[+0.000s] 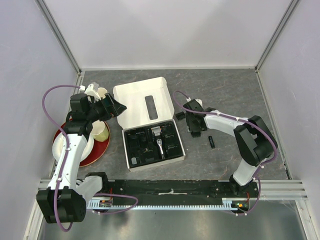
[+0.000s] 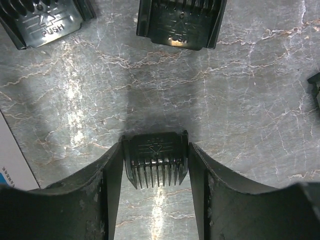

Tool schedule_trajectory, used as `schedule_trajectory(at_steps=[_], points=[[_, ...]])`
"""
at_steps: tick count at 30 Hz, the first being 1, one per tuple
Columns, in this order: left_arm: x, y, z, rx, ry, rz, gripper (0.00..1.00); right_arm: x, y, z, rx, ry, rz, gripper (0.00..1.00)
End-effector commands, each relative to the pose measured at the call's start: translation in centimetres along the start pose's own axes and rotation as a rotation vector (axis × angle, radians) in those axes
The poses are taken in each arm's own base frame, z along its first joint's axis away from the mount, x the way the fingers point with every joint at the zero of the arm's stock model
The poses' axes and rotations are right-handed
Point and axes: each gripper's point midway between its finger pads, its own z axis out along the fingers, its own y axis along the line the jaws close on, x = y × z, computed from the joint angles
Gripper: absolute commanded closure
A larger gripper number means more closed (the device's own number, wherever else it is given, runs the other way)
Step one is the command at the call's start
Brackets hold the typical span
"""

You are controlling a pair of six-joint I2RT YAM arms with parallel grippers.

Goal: Sort the hair-cutting tools

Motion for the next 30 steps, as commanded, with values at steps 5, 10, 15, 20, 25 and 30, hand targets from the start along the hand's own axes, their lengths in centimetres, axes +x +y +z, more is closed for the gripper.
schedule_trajectory(at_steps=[5, 10, 15, 20, 25, 30], points=[[-0.8, -0.5, -0.2, 0.019, -0.028, 0.031, 0.1, -0.6, -0.6, -0.3, -0.006, -0.038, 0.089, 0.54], [-0.7, -0.5, -0.1, 0.021, -0.026, 0.032, 0.1, -2.1, -0.5, -2.6, -0.04, -0.1, 0.117, 0.58], [-0.9, -0.6, -0.3, 0.022, -0.032, 0.031, 0.1, -4.4, 0.4, -7.3, -0.144, -0.2, 0.173, 0.59], [-0.9, -0.5, -0.2, 0.021, -0.031, 0.031, 0.1, -5.5, 2.2, -12.3, -0.255, -0.289, 0.211, 0.6], [-0.9, -0.6, -0.2, 0.023, -0.032, 0.03, 0.1, -4.7, 6.9, -16.6, -0.376, -0.344, 0.201, 0.6], [-0.8, -0.6, -0.2, 0.022, -0.03, 0.028, 0.1, -2.7, 12.3, -19.6, -0.479, -0.38, 0.191, 0.62]])
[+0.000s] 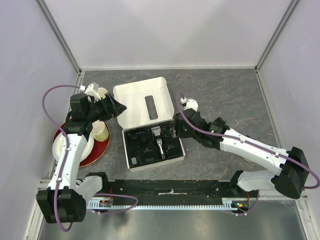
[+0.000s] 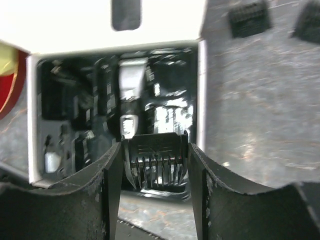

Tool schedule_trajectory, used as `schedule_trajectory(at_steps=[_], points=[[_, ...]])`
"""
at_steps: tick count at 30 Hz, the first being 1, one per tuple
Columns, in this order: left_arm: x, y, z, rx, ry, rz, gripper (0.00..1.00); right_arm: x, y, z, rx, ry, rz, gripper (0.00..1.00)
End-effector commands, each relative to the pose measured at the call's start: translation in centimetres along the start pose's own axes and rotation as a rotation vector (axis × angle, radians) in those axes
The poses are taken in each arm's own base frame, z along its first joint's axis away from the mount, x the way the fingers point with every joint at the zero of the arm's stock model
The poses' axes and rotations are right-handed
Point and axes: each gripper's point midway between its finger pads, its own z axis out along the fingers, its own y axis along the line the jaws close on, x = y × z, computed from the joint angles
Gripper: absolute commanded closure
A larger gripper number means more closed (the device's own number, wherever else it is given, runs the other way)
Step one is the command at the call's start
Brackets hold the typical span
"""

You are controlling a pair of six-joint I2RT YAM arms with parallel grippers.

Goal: Sort the hair-cutting tools

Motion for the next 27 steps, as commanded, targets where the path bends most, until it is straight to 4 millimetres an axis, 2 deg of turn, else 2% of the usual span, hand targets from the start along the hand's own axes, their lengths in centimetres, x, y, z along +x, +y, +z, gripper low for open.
schedule_trajectory(at_steps=[1, 4, 5, 7, 8, 12, 13, 14, 19, 27], points=[[-0.8, -0.6, -0.2, 0.022, -0.03, 0.03, 0.1, -0.5, 5.6, -1.7, -0.096, -0.086, 0.081, 0.62], [-0.9, -0.5, -0.3, 0.02, -0.033, 0.03, 0.1, 1.2, 8.3, -1.6, -0.105, -0.088, 0.051, 0.63], [-0.8, -0.5, -0.2, 0.016, -0.033, 0.029, 0.1, 2.1, 9.9, -1.6, -0.12, -0.078, 0.027, 0.63], [-0.8, -0.4, -0.2, 0.014, -0.032, 0.027, 0.1, 3.3, 11.0, -0.8, -0.101, -0.073, 0.022, 0.64], [-0.9, -0.4, -0.2, 0.014, -0.034, 0.027, 0.1, 3.8, 12.2, -1.2, -0.118, -0.07, 0.018, 0.64], [-0.8, -0.3, -0.1, 0.011, -0.029, 0.023, 0.1, 6.2, 14.0, 0.0, -0.1, -0.042, 0.005, 0.66], [-0.7, -0.3, -0.1, 0.011, -0.028, 0.021, 0.1, 7.1, 14.2, 0.9, -0.083, -0.027, -0.012, 0.66], [-0.8, -0.3, -0.1, 0.011, -0.029, 0.021, 0.1, 7.4, 15.1, 0.8, -0.095, -0.025, -0.018, 0.67], [-0.8, -0.2, -0.1, 0.007, -0.031, 0.023, 0.1, 8.6, 15.9, 2.0, -0.059, -0.026, -0.05, 0.68], [-0.8, -0.2, -0.1, 0.005, -0.03, 0.022, 0.1, 9.7, 15.2, 3.2, 0.006, -0.019, -0.086, 0.69]])
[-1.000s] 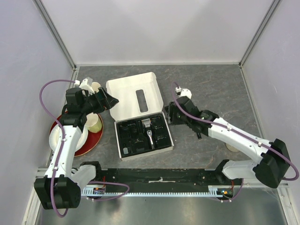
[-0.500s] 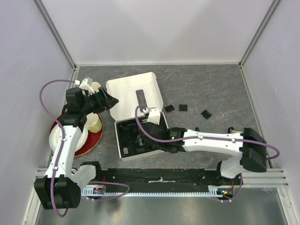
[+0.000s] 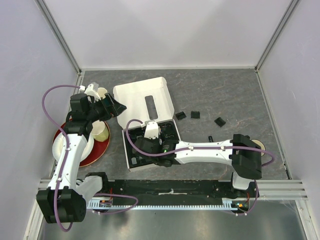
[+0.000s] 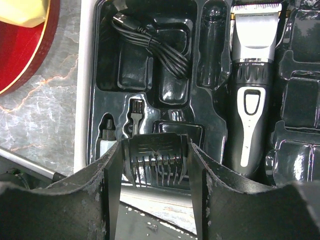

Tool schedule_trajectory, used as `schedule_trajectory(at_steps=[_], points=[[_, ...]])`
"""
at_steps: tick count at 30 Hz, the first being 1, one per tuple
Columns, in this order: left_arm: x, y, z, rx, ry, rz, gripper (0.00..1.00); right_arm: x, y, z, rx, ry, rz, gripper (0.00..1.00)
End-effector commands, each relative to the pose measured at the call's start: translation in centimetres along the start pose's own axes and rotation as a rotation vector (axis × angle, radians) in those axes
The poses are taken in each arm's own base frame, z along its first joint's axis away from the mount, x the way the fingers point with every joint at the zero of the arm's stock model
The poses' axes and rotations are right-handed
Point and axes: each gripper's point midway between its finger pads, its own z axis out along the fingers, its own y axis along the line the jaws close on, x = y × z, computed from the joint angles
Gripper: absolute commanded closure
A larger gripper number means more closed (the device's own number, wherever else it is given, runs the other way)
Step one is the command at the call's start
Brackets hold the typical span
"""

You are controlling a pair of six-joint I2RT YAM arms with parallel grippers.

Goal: Sort the hair-cutting tools

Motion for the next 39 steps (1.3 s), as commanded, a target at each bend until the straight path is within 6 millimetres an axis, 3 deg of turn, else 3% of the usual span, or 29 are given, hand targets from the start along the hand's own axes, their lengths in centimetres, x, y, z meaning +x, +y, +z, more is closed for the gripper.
schedule_trajectory(at_steps=[1, 9, 23, 32, 39], points=[[-0.8, -0.3, -0.1, 0.011, -0.029, 0.023, 0.1, -1.0, 0.0, 0.1, 0.041, -0.045, 0.018, 0.69], [-0.7, -0.2, 0.0, 0.008, -0.026, 0.022, 0.1, -0.1, -1.5, 0.9, 0.111, -0.058, -0.006, 0.69], [-0.7, -0.2, 0.0, 0.007, -0.025, 0.02, 0.1, 1.6, -1.3, 2.2, 0.131, -0.034, -0.07, 0.67], [-0.7, -0.2, 0.0, 0.007, -0.025, 0.021, 0.1, 2.5, -1.3, 2.6, 0.164, 0.002, -0.121, 0.49], [-0.7, -0.1, -0.1, 0.005, -0.027, 0.022, 0.1, 1.3, -0.3, 1.9, 0.179, -0.008, -0.143, 0.39]])
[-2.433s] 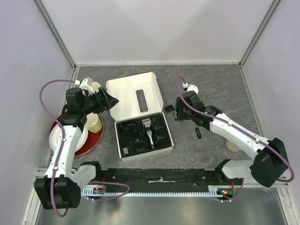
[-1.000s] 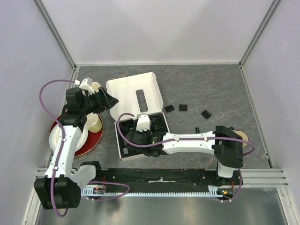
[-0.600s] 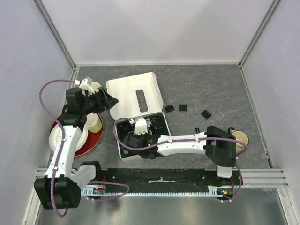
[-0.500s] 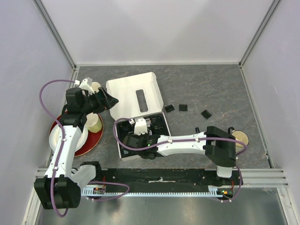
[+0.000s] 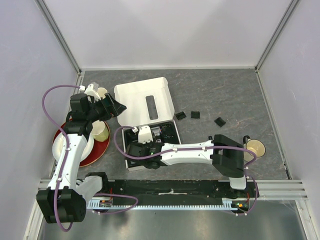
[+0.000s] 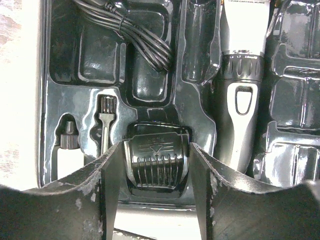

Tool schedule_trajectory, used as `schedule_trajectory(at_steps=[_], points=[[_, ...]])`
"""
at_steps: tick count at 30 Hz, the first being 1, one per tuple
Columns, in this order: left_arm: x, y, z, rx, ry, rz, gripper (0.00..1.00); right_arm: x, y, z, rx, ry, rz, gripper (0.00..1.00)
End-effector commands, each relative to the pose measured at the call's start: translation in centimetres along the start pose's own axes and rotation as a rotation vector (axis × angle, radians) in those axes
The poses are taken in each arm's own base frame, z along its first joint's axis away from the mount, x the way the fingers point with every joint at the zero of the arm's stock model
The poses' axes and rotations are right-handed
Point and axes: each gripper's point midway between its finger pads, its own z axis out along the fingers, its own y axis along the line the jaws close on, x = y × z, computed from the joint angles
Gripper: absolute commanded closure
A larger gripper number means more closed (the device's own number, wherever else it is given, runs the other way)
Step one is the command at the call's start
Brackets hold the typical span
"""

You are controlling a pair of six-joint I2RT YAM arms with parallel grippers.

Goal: Sort the hair-cutting tools

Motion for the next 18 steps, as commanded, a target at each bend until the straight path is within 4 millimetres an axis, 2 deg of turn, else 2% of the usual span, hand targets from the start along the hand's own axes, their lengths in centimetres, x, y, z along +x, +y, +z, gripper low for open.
schedule_trajectory(at_steps=[1, 5, 11, 15, 18], points=[[-0.66, -0.19, -0.01, 0.008, -0.025, 0.022, 0.1, -1.48, 0.46, -1.24, 0.013, -0.037, -0.016, 0.37], [-0.71, -0.17, -0.01, 0.008, -0.025, 0.023, 0.1, -1.8, 0.45, -1.66, 0.015, -0.035, -0.021, 0.34], [-0.78, -0.24, -0.06, 0.009, -0.027, 0.023, 0.1, -2.23, 0.53, -2.1, 0.008, -0.041, -0.015, 0.34], [-0.72, -0.16, 0.03, 0.008, -0.025, 0.021, 0.1, -2.28, 0.74, -2.08, 0.0, -0.046, -0.022, 0.52], [-0.69, -0.14, 0.02, 0.007, -0.024, 0.022, 0.1, -1.89, 0.94, -1.84, -0.004, -0.039, -0.028, 0.61]])
